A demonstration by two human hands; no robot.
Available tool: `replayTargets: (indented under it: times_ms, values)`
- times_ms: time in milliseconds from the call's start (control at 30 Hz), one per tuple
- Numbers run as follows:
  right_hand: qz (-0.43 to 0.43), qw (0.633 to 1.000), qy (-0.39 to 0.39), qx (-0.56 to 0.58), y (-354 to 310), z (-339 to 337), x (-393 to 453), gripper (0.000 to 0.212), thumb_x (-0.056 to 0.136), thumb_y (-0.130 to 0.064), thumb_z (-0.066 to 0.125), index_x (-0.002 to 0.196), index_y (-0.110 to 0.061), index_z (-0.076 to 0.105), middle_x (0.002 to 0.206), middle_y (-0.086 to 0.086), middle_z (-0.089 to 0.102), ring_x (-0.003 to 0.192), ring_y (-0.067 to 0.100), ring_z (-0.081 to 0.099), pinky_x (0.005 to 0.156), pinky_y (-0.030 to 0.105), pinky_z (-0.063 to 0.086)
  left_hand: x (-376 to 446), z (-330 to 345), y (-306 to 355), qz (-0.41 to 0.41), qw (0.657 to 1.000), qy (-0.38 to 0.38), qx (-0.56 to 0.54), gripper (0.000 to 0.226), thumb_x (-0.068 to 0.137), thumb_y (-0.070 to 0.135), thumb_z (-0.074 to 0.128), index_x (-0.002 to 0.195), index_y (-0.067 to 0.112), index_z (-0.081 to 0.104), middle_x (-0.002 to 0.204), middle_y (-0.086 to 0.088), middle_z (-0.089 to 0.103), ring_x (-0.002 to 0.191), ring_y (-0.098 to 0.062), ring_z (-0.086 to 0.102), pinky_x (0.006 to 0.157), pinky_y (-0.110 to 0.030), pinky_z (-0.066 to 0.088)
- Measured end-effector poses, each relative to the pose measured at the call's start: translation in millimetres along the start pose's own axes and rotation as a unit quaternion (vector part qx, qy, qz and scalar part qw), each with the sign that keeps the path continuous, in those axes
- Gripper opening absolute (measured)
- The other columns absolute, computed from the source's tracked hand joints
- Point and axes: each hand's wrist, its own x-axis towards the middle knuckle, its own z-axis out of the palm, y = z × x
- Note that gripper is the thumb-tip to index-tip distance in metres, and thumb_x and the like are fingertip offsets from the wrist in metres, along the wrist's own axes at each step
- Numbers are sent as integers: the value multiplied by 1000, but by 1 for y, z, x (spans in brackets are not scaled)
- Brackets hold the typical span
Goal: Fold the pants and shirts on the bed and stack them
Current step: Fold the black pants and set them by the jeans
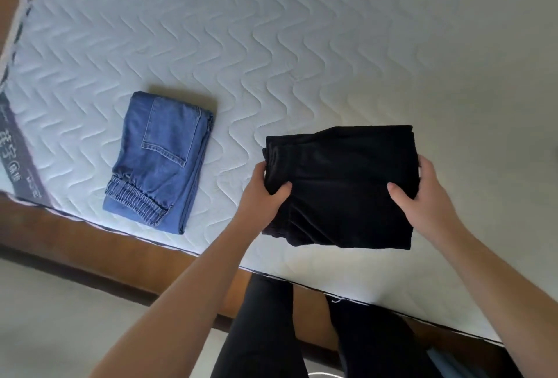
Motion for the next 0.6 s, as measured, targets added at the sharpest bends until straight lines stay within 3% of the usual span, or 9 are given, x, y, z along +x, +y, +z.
replayTargets:
  times_ms: [67,200,333,433,500,600]
  values:
    - [-5,1000,-7,24,-18,-11,-30,62,91,-31,64,141,-40,29,118,-30,52,99,-13,55,77,15,43,-26,-13,9,-16,998,-5,-54,52,78,46,71,124,41,49,108,17,68,98,-7,67,81,-28,55]
    - [-21,997,-7,68,-39,-28,-85,64,91,-34,65,142,-45,28,125,-38,50,109,-14,54,79,7,46,-74,-34,27,-40,981,-23,-191,54,68,42,81,116,45,59,107,11,73,98,-12,72,73,-26,59]
    - [-39,992,13,119,-62,-43,-131,64,88,-37,67,140,-49,32,123,-36,53,109,-12,56,84,13,48,-115,-52,50,-11,979,-44,-198,60,70,39,83,122,47,55,112,6,73,101,-15,71,77,-28,59]
    - [-55,982,59,172,-78,-52,-164,58,86,-33,71,130,-57,41,118,-30,60,105,-9,60,76,10,52,-143,-66,73,34,985,-38,-163,59,71,41,79,124,45,53,110,4,73,103,-16,70,84,-32,57]
    - [-71,976,82,190,-85,-55,-181,57,85,-32,73,124,-61,44,118,-25,63,104,-5,62,76,15,54,-158,-74,85,63,985,-29,-159,55,75,36,75,124,44,53,107,3,73,100,-16,71,77,-26,57]
    - [-91,972,63,206,-89,-57,-193,55,86,-29,72,128,-53,46,117,-19,66,105,2,65,86,30,55,-183,-82,95,86,980,-22,-177,49,80,25,72,122,43,55,106,6,73,97,-12,71,74,-18,55]
